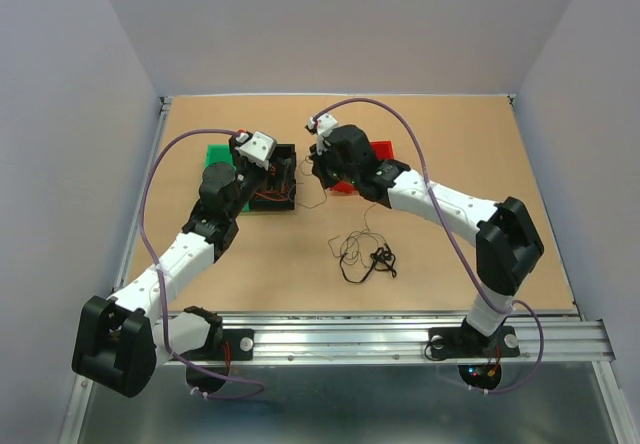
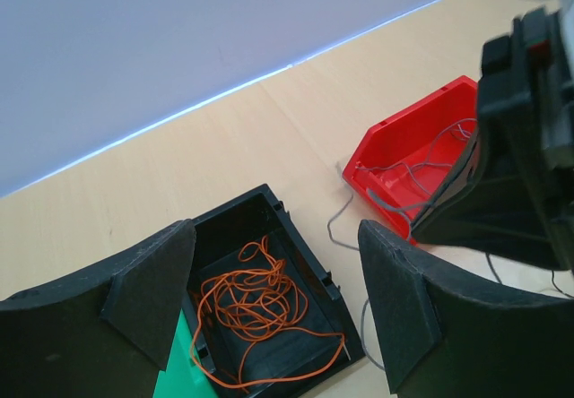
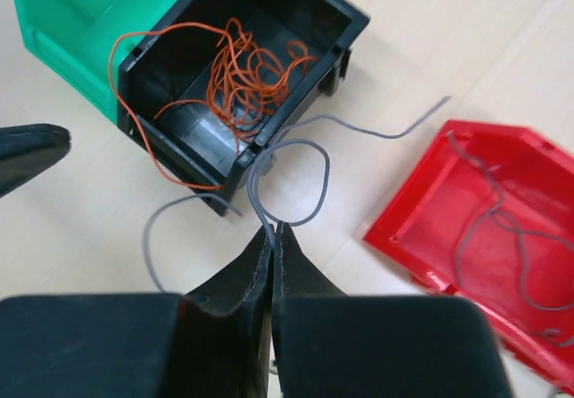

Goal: Untangle the cables

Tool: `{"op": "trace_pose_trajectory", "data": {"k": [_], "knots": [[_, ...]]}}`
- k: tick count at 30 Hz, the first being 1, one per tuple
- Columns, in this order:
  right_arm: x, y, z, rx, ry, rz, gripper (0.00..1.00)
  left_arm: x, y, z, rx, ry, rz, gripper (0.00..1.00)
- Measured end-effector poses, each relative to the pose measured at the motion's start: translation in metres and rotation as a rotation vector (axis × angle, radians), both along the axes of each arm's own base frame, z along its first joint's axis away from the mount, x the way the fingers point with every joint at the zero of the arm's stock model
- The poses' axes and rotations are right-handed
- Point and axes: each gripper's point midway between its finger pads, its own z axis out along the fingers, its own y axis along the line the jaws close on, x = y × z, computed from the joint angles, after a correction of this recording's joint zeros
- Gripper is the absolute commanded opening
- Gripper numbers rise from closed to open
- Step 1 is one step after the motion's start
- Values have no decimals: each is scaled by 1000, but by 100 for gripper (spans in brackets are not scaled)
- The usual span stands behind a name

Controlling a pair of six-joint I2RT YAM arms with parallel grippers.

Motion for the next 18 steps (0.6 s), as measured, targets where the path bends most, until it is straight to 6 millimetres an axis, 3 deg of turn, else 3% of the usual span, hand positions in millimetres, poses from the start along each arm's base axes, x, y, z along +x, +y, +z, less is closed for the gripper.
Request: {"op": "trace_pose_trajectory", "data": {"k": [2,9,13,18], "knots": [[5,-6,12,-25,-58,-1,1,0,0,0,0,0,0,84],[24,-18,18,-75,-208,85,1,0,0,0,0,0,-1,84],[48,-45,21,-60,-249,112,1,0,0,0,1,-1,-3,84],[81,-80,38,-12,-316,115,0,0,-1,0,2,-1,-6,84]]}}
